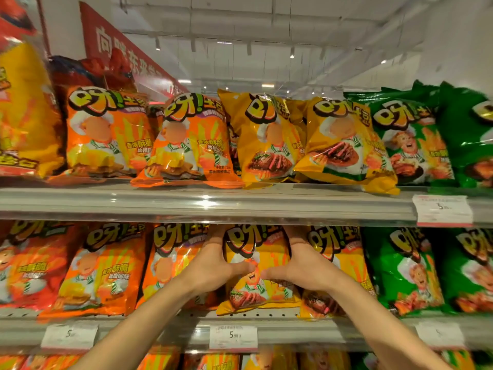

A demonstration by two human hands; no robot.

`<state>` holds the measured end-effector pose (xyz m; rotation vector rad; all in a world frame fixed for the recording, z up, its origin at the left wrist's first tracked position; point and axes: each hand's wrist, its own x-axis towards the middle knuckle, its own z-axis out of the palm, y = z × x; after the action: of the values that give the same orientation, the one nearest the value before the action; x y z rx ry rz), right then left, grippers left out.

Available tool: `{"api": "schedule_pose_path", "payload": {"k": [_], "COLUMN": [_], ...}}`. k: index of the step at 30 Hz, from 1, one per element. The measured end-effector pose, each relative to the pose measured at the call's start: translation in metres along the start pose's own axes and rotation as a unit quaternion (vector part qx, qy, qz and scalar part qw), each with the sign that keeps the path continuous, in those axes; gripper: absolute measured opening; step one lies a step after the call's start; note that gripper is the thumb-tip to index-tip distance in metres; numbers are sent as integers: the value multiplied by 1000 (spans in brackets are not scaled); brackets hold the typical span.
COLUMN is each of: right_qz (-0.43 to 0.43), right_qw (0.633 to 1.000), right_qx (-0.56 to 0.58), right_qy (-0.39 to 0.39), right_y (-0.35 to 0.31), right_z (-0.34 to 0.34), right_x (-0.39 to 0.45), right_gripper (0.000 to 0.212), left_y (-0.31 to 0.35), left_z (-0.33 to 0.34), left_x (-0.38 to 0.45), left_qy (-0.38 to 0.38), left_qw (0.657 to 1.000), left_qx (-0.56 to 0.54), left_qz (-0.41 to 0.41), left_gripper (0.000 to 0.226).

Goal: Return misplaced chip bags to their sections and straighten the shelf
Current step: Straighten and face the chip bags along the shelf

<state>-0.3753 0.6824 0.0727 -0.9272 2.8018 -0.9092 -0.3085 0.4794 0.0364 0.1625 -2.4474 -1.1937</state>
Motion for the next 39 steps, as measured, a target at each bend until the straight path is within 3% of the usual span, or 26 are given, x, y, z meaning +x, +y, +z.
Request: {"api": "schedule_pose_path", "payload": {"k": [3, 6, 10, 15, 19, 23, 28, 32, 39], "right_qz": [0, 7, 13, 8, -20, -69, -66, -85, -69], "right_qw": [1000, 1000, 999, 994, 974, 955, 941, 929, 930], "right_qx": [-12, -13, -38, -107, -199, -256, -286, -290, -290], "right_qy": [14, 10, 13, 17, 106, 134, 167, 216, 217], "right_y": [0, 2, 4, 1, -17, -34, -33, -31, -39], "right_z": [0, 4, 10, 18, 32, 58, 81, 92, 101], "right_x": [-2, -2, 1, -5, -14, -6, 9, 14, 19], "right_gripper": [71, 65, 91, 96, 86, 88, 55, 59, 59], "left_y": [4, 10, 8, -4, -33, -56, -57, -62, -63], "left_z": [-3, -2, -4, -12, -24, -27, -29, -31, -31], "left_x": [0, -3, -8, -28, -30, -23, -20, -19, -18], "left_qy": [-16, -29, -25, 128, 210, 173, 180, 175, 176], "left_qw": [1000, 999, 997, 956, 894, 875, 870, 875, 879], "left_qx": [9, 30, 68, 246, 373, 431, 443, 441, 433], "left_qz": [-14, -18, -3, 91, 131, 135, 121, 101, 98], "left_gripper": [60, 62, 55, 44, 47, 55, 56, 56, 55]}}
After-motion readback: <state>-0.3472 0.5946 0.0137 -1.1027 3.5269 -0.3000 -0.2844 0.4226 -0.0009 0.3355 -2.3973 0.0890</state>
